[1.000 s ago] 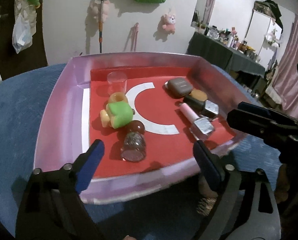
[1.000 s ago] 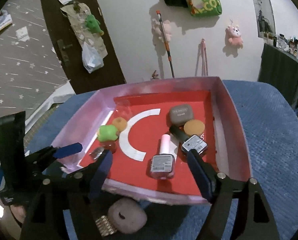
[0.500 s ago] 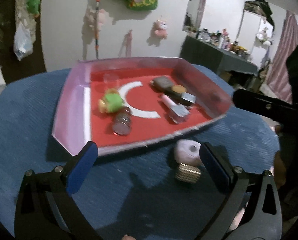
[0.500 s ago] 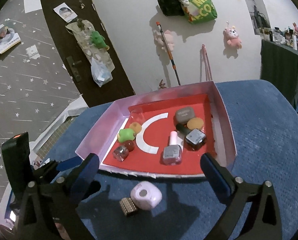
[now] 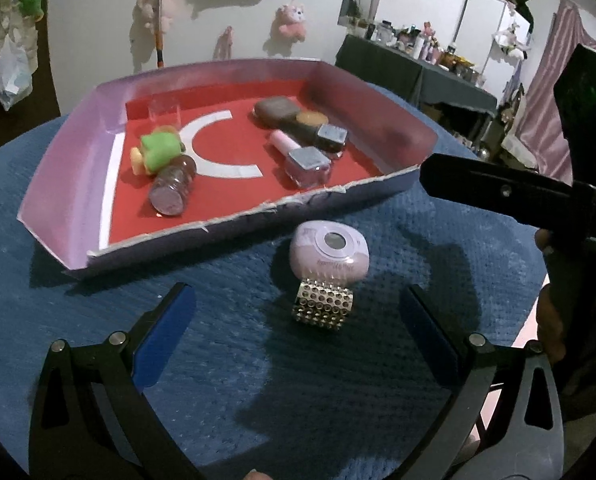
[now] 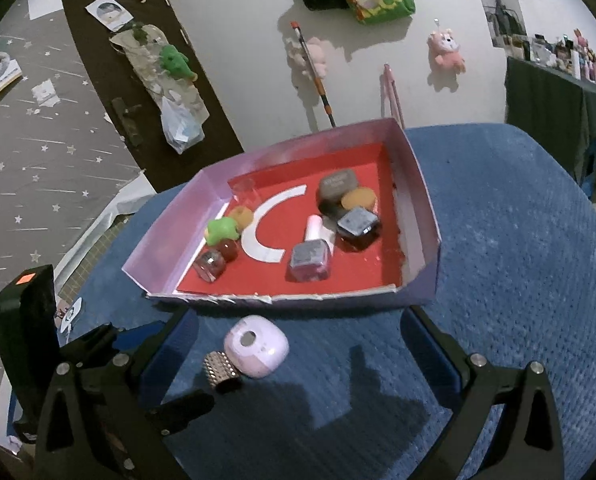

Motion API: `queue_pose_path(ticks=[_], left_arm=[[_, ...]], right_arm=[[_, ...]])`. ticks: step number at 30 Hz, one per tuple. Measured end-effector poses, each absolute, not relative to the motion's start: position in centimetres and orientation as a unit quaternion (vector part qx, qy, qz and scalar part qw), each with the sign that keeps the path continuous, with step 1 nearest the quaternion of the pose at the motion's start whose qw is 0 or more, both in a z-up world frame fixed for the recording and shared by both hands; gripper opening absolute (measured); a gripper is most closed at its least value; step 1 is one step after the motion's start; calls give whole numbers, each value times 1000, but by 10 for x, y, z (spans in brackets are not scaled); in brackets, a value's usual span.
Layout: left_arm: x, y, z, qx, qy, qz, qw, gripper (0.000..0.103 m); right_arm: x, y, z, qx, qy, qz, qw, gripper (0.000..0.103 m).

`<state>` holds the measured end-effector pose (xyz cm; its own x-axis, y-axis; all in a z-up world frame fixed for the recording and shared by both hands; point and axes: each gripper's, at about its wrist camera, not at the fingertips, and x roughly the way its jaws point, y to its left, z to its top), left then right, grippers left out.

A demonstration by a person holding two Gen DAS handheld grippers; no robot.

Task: Organize rigid objects
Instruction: 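Withdraw both tools from the box toward the pink compact and gold cylinder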

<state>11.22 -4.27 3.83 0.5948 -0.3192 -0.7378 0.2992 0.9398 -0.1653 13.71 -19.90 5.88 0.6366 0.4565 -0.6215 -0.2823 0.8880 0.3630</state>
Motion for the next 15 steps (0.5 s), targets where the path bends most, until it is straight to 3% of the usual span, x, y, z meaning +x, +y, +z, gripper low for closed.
queue_pose_path(ticks=[15], left_arm=[[122,-33,21,11,423,-100,901,103]], right_arm=[[131,-204,46,119,387,193,894,103]])
